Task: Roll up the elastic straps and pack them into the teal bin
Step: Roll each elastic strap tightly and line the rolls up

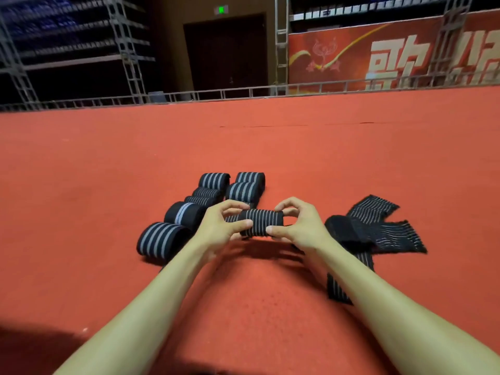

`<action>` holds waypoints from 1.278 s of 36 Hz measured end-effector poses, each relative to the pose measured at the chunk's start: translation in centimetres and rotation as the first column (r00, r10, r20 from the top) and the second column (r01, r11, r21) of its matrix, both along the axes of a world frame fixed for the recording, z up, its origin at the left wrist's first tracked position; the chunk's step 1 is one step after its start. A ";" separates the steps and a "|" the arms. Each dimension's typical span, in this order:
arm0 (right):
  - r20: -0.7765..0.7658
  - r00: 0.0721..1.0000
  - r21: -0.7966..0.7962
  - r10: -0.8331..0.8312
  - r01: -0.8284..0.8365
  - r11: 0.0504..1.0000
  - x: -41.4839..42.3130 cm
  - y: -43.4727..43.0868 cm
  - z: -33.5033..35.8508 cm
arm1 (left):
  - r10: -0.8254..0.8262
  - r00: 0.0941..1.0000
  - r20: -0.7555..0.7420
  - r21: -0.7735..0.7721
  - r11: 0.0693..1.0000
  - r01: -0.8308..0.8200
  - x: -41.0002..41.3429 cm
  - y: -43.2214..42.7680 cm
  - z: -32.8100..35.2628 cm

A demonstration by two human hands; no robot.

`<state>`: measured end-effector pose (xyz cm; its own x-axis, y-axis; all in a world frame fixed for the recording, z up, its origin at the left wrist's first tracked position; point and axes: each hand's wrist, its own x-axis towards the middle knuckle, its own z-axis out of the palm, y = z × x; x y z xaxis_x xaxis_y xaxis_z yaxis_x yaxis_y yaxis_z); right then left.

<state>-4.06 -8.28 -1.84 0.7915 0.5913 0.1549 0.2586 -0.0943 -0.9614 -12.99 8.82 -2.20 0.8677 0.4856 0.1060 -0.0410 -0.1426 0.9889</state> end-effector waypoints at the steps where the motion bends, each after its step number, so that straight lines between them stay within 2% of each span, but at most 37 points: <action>1: 0.019 1.000 -0.022 -0.009 0.010 1.000 -0.5 0.7 -0.6 | 0.028 0.999 -0.014 0.023 0.999 -0.028 -0.6 0.6 -0.4; 5: 0.128 0.991 -0.132 -0.028 0.045 0.990 -1.4 3.2 -3.3 | 0.109 0.992 -0.062 0.060 0.993 -0.106 -2.6 2.1 -2.2; 10: 0.202 0.977 -0.161 -0.071 0.105 0.981 -2.7 5.0 -3.6 | 0.172 0.984 -0.054 0.129 0.978 -0.164 -3.6 3.3 -3.6; 14: 0.262 0.963 -0.209 -0.069 0.126 0.970 -3.0 6.1 -3.8 | 0.218 0.975 -0.035 0.254 0.946 -0.202 -3.7 3.9 -3.9; 19: 0.300 0.949 -0.183 -0.099 0.159 0.970 -3.1 6.7 -4.3 | 0.237 0.971 -0.029 0.456 0.868 -0.198 -3.6 3.7 -4.4; 25: 0.319 0.943 -0.189 -0.095 0.162 0.968 -2.8 6.9 -4.6 | 0.229 0.973 -0.003 0.574 0.797 -0.186 -3.6 3.5 -4.8; 30: 0.249 0.962 -0.173 -0.115 0.161 0.972 -2.3 6.9 -4.1 | 0.255 0.965 -0.053 0.571 0.801 -0.181 -3.2 3.6 -4.2; 34: 0.354 0.933 -0.260 -0.070 0.171 0.950 -1.9 7.3 -4.3 | 0.288 0.954 -0.085 0.565 0.803 -0.192 -2.9 3.4 -4.1; 37: 0.356 0.934 -0.301 -0.040 0.155 0.941 -1.4 7.7 -5.0 | 0.309 0.945 -0.106 0.578 0.792 -0.194 -2.6 3.1 -4.2; 41: 0.391 0.920 -0.332 -0.007 0.148 0.932 -1.5 7.6 -5.0 | 0.324 0.935 -0.142 0.629 0.759 -0.167 -2.6 3.0 -3.9; 46: 0.368 0.930 -0.269 -0.011 0.117 0.956 -1.9 5.9 -3.4 | 0.332 0.931 -0.152 0.723 0.680 -0.124 -3.0 2.4 -2.8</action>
